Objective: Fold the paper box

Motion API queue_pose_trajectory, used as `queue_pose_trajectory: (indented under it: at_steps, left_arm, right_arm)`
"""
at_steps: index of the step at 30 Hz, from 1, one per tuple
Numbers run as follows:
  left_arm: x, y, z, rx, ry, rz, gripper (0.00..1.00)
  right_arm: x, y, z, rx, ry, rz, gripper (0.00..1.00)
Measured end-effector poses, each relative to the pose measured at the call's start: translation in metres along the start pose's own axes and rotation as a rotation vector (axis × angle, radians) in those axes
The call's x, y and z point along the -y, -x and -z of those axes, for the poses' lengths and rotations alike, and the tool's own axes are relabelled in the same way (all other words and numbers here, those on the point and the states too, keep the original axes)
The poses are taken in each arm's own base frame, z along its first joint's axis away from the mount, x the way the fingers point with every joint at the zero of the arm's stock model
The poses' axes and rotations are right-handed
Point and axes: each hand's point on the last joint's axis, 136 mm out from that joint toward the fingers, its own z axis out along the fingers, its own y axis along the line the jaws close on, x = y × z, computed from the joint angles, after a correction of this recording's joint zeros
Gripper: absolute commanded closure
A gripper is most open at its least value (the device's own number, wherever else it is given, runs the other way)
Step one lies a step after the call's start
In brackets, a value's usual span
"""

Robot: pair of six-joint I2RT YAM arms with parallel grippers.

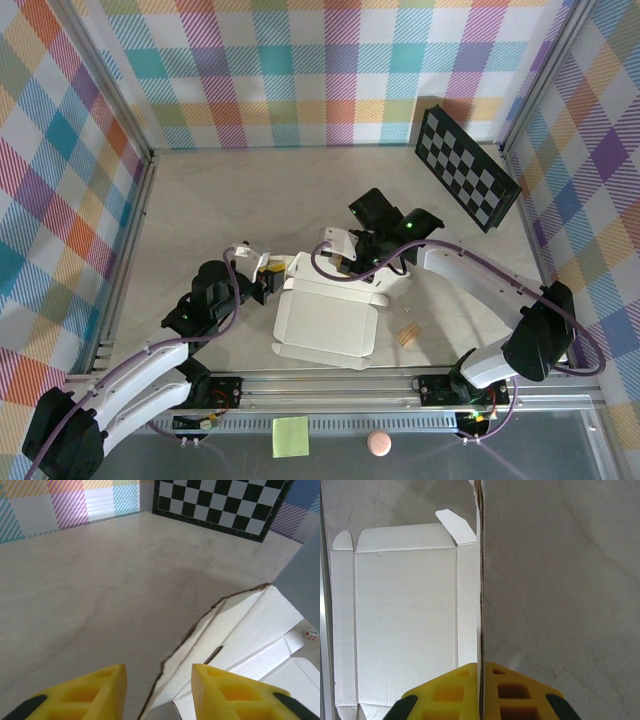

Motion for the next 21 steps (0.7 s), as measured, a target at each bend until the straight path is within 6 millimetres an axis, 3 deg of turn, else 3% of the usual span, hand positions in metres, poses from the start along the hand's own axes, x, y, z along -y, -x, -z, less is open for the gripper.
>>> queue_pose_trajectory:
  at_steps: [4, 6, 21]
  left_arm:
    - [0.006, -0.001, -0.002, -0.002, -0.035, 0.001, 0.91]
    - [0.008, -0.003, -0.005, -0.011, -0.049, 0.001, 0.93]
    - [0.006, -0.040, -0.051, -0.161, -0.082, 0.072, 0.91]
  right_arm:
    - [0.003, 0.000, 0.000, -0.004, -0.018, -0.033, 1.00]
    - [0.006, -0.002, 0.000, -0.012, -0.031, -0.059, 1.00]
    - [0.032, -0.021, -0.039, -0.132, -0.097, -0.255, 1.00]
